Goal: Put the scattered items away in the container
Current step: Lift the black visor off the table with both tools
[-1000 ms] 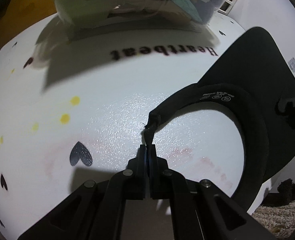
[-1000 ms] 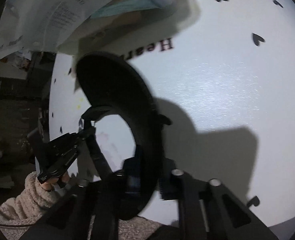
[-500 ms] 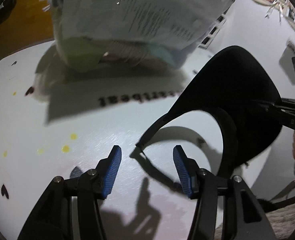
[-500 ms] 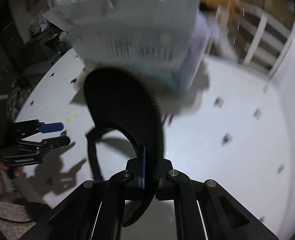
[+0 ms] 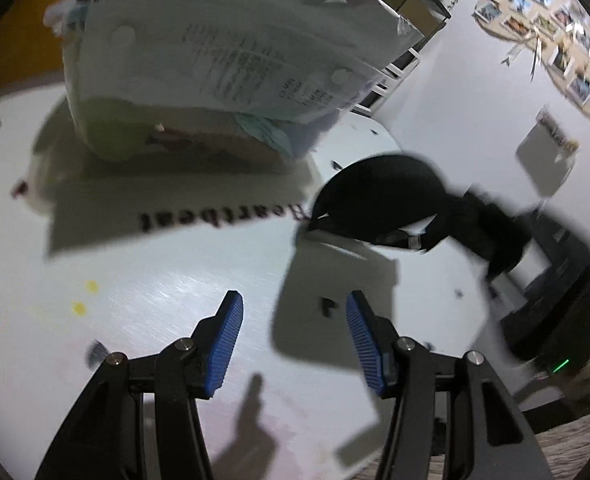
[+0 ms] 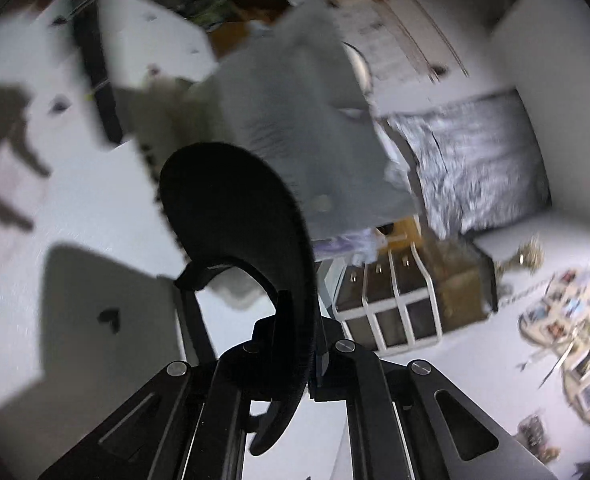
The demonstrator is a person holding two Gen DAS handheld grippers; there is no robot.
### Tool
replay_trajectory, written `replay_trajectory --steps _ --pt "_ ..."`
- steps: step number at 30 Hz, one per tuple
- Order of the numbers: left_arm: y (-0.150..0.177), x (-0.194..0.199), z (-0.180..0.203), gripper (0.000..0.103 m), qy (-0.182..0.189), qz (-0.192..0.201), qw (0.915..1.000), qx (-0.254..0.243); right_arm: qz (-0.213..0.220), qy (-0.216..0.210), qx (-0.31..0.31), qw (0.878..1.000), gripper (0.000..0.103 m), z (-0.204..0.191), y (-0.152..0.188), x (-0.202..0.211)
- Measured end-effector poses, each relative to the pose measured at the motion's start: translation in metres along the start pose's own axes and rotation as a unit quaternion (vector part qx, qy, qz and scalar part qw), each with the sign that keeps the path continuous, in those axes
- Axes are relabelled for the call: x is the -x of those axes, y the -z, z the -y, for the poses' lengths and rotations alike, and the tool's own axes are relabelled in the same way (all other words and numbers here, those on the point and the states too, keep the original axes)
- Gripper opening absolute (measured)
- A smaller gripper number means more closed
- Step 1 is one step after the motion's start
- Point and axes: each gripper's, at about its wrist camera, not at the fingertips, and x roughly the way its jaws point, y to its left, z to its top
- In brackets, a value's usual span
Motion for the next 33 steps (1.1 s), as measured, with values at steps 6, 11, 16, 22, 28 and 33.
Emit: replay_trajectory --steps 6,11,16,22,28,33 --pt "0.008 -0.007 0.004 0.068 0.101 -0.067 0.9906 0.064 0.031 0.043 0.031 0.998 0.006 -0.035 0.018 0.02" --pt "0.016 -0.03 0.001 0.068 0.166 -0.126 0.9679 0.141 0.016 0.055 0.03 0.998 0.007 -0.043 0.028 0.018" --pt "0.024 -0.057 -0.004 0.068 0.222 -0.153 0.9381 0.218 -0.007 0.063 0.019 0.998 0.009 -0.052 0.035 0.009" --pt "0.028 -0.061 0.002 0.068 0.274 -0.146 0.918 0.247 -0.012 0.076 0.022 0.997 0.009 -0.047 0.038 0.0" --pt "0.015 -0.05 0.008 0.068 0.283 -0.107 0.9235 0.236 -0.012 0.071 0.036 0.997 0.009 -0.048 0.043 -0.002" --pt "0.01 -0.068 0.01 0.044 0.298 -0.108 0.9053 0.283 -0.013 0.073 0.038 0.997 0.009 -0.051 0.044 -0.001"
